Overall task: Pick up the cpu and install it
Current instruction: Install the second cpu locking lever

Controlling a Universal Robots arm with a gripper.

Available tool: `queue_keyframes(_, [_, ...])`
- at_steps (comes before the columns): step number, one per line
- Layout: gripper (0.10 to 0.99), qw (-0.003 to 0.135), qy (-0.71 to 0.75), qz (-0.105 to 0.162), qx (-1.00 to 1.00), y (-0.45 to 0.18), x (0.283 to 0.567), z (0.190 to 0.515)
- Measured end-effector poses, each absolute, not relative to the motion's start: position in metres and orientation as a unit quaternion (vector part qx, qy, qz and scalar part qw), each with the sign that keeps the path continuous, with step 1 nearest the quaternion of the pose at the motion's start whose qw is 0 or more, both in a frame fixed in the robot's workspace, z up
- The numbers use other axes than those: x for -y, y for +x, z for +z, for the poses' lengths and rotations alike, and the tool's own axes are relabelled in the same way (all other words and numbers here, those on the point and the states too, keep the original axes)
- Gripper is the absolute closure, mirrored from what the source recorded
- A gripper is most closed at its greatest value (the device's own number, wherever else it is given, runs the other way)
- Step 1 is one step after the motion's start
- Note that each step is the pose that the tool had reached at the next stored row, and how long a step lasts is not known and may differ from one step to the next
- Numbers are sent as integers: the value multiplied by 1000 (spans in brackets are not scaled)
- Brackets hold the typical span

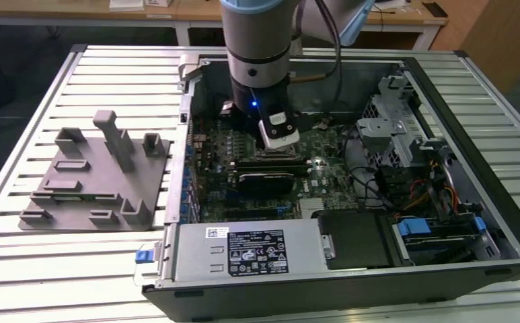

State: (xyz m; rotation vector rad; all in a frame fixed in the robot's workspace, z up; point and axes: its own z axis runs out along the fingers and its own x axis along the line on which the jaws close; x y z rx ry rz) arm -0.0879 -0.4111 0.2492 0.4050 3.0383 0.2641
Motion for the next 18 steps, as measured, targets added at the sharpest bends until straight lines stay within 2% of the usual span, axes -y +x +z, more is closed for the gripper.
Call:
queue_keyframes(10, [980,30,132,84,-987,-76,412,242])
queue_keyframes(18, [980,28,133,96,-986,-76,413,232])
